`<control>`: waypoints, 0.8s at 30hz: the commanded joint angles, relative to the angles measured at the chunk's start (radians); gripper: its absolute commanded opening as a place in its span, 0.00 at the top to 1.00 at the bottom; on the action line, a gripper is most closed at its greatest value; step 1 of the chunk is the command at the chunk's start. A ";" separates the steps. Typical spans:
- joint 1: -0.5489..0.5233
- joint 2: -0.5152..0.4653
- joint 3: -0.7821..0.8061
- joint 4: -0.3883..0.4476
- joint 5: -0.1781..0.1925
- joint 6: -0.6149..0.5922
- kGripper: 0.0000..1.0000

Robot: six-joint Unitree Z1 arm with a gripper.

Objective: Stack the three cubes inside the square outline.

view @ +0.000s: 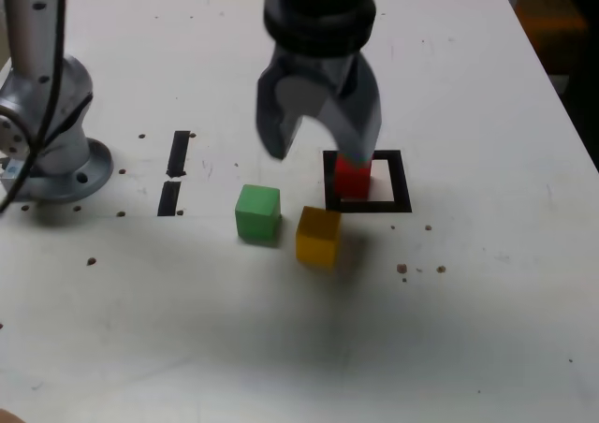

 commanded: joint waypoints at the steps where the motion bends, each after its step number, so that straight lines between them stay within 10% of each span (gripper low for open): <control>1: -0.025 -0.011 -0.009 -0.003 -0.010 0.002 0.28; 24: -0.099 0.059 0.102 -0.186 -0.058 0.036 0.28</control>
